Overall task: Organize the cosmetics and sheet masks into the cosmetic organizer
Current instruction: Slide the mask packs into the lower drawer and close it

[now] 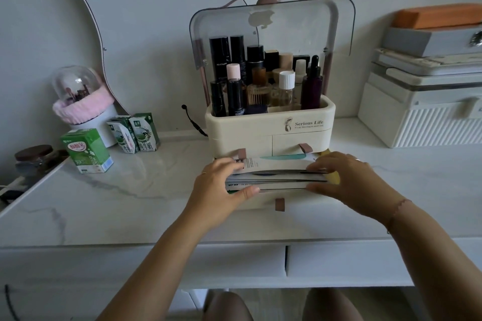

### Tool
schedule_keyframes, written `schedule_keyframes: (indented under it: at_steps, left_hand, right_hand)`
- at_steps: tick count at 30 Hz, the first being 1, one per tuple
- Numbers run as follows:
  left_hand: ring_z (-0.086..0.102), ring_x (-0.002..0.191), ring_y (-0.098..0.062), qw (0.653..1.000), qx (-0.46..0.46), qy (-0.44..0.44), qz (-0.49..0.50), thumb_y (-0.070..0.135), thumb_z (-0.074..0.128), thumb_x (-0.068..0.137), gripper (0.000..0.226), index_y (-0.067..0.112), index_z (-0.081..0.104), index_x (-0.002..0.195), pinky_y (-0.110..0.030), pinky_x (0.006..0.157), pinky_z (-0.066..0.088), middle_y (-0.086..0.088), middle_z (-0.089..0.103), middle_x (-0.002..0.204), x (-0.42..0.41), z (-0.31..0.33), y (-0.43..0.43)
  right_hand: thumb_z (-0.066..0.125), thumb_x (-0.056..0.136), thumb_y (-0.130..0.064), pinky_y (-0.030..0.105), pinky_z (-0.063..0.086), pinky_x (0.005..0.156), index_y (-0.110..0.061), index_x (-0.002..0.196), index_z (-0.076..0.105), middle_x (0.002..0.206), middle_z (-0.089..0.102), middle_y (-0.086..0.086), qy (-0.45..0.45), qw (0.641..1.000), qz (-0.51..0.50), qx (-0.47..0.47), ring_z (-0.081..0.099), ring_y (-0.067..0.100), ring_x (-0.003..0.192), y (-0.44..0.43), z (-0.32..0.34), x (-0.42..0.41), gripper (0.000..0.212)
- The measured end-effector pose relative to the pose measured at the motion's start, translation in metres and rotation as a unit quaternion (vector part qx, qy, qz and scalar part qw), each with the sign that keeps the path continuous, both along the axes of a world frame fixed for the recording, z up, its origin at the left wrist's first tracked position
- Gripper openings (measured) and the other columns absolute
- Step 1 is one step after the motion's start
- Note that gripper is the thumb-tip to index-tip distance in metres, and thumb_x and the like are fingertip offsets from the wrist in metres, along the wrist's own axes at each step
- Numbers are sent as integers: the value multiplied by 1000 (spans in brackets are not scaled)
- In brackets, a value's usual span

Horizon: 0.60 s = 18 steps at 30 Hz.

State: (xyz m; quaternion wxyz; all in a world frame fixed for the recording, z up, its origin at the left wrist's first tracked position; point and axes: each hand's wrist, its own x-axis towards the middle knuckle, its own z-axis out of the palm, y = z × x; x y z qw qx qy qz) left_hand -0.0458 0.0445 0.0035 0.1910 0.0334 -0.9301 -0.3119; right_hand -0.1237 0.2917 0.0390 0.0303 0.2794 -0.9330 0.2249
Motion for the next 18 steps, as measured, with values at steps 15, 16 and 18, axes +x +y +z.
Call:
schedule_keyframes:
  at_steps: [15, 16, 18]
  left_hand:
    - [64, 77, -10, 978, -142, 150, -24, 49, 51, 86, 35, 22, 73, 78, -42, 94, 37, 12, 70, 77, 3, -15, 16]
    - [63, 75, -9, 978, -159, 133, -24, 52, 46, 87, 40, 22, 71, 78, -39, 99, 33, 12, 69, 76, 3, -15, 14]
    - [57, 70, -10, 976, -204, 78, -20, 60, 37, 88, 50, 21, 64, 71, -38, 108, 24, 10, 64, 68, -1, -12, 13]
  right_hand:
    - [34, 81, -62, 28, 32, 98, -34, 98, 68, 100, 63, -19, 61, 996, 64, 2, 58, 4, 93, -6, -28, 2, 47]
    - [31, 81, -64, 26, 28, 99, -34, 100, 67, 102, 62, -19, 68, 996, 62, 21, 58, 4, 95, -7, -30, 2, 51]
    - [28, 81, -67, 26, 22, 104, -32, 104, 64, 104, 62, -17, 81, 994, 58, 52, 57, 4, 97, -9, -32, 0, 54]
